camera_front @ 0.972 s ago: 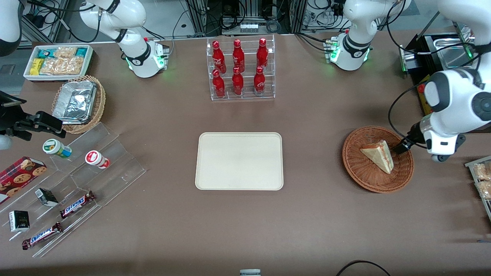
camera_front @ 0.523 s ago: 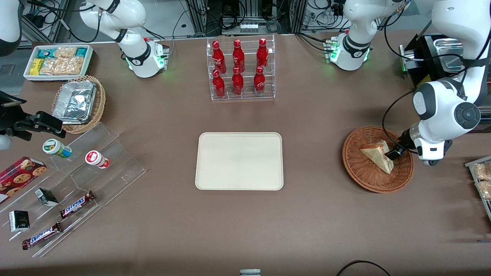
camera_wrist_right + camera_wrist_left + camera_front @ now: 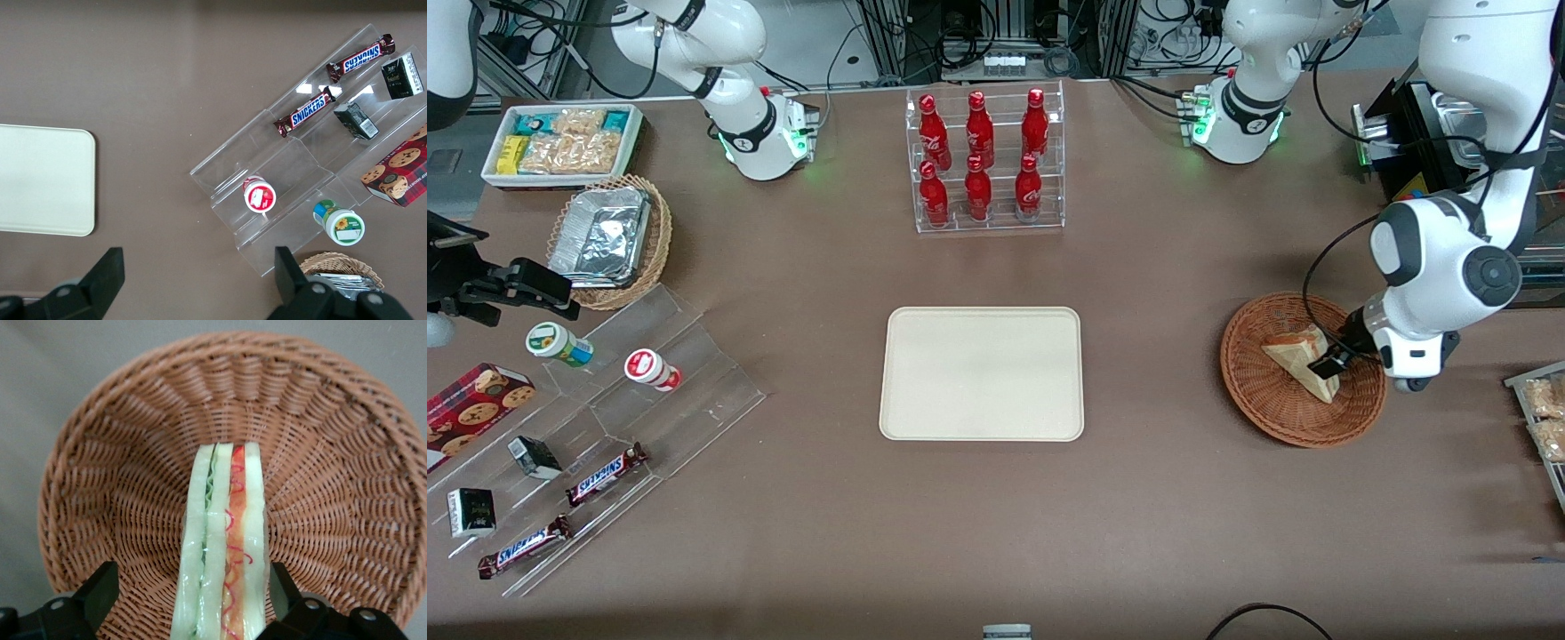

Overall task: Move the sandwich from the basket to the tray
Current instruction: 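Lower the left gripper and close it on the sandwich wedge, then lift the sandwich and carry it with the left gripper over the tray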

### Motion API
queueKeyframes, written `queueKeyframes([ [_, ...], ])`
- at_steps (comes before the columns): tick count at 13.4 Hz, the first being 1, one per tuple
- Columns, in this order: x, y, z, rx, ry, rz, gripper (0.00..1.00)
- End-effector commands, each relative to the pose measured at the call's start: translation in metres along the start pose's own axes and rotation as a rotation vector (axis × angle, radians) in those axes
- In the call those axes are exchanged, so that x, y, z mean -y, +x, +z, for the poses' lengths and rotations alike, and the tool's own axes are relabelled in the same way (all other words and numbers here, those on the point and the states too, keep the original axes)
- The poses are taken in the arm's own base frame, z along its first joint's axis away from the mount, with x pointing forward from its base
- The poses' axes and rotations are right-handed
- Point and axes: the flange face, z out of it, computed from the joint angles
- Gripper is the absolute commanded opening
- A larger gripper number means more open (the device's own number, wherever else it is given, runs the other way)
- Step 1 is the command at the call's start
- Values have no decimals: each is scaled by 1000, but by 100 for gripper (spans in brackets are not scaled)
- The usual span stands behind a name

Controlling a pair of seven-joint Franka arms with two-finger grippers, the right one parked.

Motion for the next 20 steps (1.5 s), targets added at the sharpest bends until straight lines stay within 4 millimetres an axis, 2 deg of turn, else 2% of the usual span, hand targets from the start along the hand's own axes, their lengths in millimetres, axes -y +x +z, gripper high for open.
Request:
queueKeyframes([
  [1, -7, -3, 12, 4, 0, -5, 99],
  [2, -8, -5, 15, 10, 7, 2, 99],
  [3, -9, -5, 19, 21, 14, 5, 91],
  [4, -9, -5, 18, 24, 17, 16, 76],
  [7, -10, -6, 17, 27, 23, 27, 50],
  [9, -17, -3, -1, 24, 20, 27, 47],
  [12, -69, -13, -59, 52, 62, 101, 46],
  [13, -87, -20, -75, 49, 65, 130, 38],
  [14, -99, -27, -83, 38, 60, 154, 36],
  [16, -136, -59, -88, 19, 51, 233, 36],
  [17, -155, -74, -84, 19, 52, 268, 32],
  [20, -215, -135, -68, 17, 61, 410, 32],
])
